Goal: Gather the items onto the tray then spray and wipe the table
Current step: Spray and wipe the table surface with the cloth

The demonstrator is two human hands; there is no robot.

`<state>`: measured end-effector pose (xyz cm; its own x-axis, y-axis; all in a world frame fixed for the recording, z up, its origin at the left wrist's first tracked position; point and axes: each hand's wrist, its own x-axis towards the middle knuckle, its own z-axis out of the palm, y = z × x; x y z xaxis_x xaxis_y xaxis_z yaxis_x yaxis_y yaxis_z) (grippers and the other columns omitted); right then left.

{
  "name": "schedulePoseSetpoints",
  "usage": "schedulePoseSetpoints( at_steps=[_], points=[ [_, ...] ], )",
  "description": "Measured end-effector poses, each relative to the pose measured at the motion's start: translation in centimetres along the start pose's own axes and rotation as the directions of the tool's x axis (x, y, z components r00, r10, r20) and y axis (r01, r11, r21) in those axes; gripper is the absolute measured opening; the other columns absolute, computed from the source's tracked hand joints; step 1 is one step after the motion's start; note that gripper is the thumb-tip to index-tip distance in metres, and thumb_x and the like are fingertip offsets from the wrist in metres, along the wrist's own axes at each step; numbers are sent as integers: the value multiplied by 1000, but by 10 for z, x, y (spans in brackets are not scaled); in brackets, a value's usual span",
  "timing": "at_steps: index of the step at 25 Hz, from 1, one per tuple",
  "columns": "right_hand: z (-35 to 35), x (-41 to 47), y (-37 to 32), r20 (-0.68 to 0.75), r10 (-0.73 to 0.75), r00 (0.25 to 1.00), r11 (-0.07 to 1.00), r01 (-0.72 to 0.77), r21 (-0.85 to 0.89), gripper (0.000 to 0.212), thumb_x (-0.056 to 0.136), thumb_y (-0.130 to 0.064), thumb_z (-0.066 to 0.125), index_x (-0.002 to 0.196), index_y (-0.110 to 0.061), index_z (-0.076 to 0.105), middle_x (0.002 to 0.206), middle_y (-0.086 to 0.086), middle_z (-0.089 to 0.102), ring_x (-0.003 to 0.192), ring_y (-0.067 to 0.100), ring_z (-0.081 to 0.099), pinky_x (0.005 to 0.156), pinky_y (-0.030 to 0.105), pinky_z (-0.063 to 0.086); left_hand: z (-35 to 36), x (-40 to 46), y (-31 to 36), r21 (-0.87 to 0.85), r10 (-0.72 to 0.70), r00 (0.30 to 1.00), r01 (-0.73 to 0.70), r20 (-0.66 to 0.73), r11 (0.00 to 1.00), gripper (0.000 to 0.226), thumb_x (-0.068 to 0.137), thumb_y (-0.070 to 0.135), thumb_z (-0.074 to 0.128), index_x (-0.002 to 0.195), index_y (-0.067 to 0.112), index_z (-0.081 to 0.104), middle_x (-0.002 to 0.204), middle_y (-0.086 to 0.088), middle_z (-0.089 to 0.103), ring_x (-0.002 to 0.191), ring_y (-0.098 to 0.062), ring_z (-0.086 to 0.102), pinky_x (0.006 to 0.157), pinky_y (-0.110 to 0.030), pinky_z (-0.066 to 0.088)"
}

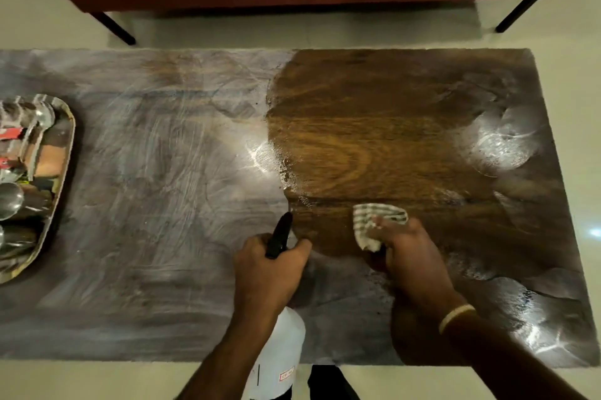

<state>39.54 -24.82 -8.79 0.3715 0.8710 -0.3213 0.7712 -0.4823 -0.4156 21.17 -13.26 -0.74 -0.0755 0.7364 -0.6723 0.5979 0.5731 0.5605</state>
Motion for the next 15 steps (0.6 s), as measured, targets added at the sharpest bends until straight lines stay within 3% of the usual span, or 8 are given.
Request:
schedulePoseSetpoints(
  at_steps=[1,3,5,7,9,11,13,15],
  points=[
    [-1,17,3,-57,116,992,993,-117,-7,43,87,-4,56,124,-25,66,137,-4,58,120,27,47,97,41,49,1,-3,-3,-15,1,1000,-1,-12,1000,22,73,29,79,66,17,62,65,-6,64,66,-26,65,67,-44,58],
    [10,53,-28,-143,155,978,986,-162,-36,42,88,0,55,124,-19,66,135,2,60,119,29,46,97,41,46,3,-6,-10,-49,3,999,-4,-35,999,22,74,27,79,67,16,61,64,-7,64,62,-29,64,66,-49,59],
    [31,63,-75,-73,-1,997,999,-3,-54,40,87,-4,58,123,-20,66,135,5,59,117,31,46,93,41,49,3,-8,-16,-37,34,998,-37,-61,999,21,74,26,78,64,17,61,63,-9,65,62,-32,65,64,-51,60],
    [50,37,-87,44,-307,951,947,310,-87,34,85,-13,58,118,-21,68,134,6,59,114,34,50,85,42,54,-1,-10,-19,-10,80,996,-81,-47,997,21,73,26,79,63,17,62,62,-7,65,63,-32,67,62,-50,60],
    [43,5,-61,74,-387,919,919,391,-53,35,85,-12,59,117,-25,69,134,2,61,114,31,53,89,41,52,-11,-13,-23,3,113,993,-112,-26,994,23,73,25,79,62,17,61,59,-2,61,60,-26,65,61,-45,59],
    [20,6,-28,-23,-174,984,984,173,-36,46,83,-1,59,121,-26,68,133,3,62,117,29,51,100,41,48,-18,-14,-31,-2,132,991,-132,-24,991,28,75,24,79,62,14,57,57,0,56,56,-20,58,57,-36,53],
    [10,54,-11,-175,105,979,993,-111,-26,48,83,2,56,123,-22,68,127,10,64,117,29,49,102,39,46,-23,-14,-43,41,159,987,-158,-15,987,32,76,26,78,63,8,55,56,-3,53,53,-20,54,52,-31,45],
    [12,114,-37,-258,155,954,986,-166,-22,45,86,-1,56,126,-20,66,126,11,64,118,28,48,102,35,43,-23,-15,-52,37,160,987,-160,-2,986,31,77,28,77,65,7,57,59,-10,57,56,-27,59,52,-32,48]
  ],
)
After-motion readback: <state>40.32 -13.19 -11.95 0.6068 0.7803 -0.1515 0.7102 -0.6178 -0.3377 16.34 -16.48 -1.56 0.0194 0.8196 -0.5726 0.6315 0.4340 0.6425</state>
